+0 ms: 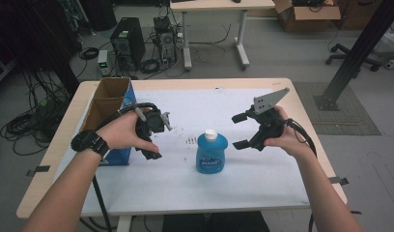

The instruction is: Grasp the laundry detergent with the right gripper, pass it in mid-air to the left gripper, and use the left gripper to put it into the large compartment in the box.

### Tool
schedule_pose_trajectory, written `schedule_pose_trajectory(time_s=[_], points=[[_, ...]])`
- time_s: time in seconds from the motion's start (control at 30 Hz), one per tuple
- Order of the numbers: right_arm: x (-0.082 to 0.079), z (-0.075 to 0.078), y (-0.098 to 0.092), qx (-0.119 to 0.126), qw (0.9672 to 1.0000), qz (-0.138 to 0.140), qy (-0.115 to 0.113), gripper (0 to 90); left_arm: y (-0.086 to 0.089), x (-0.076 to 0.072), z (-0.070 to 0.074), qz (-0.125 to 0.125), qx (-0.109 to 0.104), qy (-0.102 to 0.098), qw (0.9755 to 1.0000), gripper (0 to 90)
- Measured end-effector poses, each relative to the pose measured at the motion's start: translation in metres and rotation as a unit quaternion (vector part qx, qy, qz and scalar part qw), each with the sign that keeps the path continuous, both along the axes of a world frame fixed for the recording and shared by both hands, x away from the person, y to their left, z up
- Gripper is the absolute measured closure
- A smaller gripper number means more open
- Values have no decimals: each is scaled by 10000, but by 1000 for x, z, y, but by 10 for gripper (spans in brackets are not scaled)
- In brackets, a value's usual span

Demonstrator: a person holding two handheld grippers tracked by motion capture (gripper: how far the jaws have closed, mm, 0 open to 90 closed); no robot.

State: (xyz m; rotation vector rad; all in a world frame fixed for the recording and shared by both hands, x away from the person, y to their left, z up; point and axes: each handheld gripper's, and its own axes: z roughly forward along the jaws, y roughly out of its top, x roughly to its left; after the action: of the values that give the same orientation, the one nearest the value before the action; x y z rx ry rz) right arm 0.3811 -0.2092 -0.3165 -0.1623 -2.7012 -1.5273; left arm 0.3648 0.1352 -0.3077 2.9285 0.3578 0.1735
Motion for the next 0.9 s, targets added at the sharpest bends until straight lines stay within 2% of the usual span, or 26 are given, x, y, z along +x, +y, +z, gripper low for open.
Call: schedule_pose_trajectory(time_s=[0.23,0.4,0.9], points=[[-4,-18,9,115,9998,72,129,55,-1,-1,0,-15,-28,-17,10000,42],[-3,-34,16,304,9989,116,327,71,-2,-2,0,-44,-43,-32,10000,42],[-3,-58,41,575,9965,266,540,93,-5,-2,0,-78,-70,-26,9999,42]])
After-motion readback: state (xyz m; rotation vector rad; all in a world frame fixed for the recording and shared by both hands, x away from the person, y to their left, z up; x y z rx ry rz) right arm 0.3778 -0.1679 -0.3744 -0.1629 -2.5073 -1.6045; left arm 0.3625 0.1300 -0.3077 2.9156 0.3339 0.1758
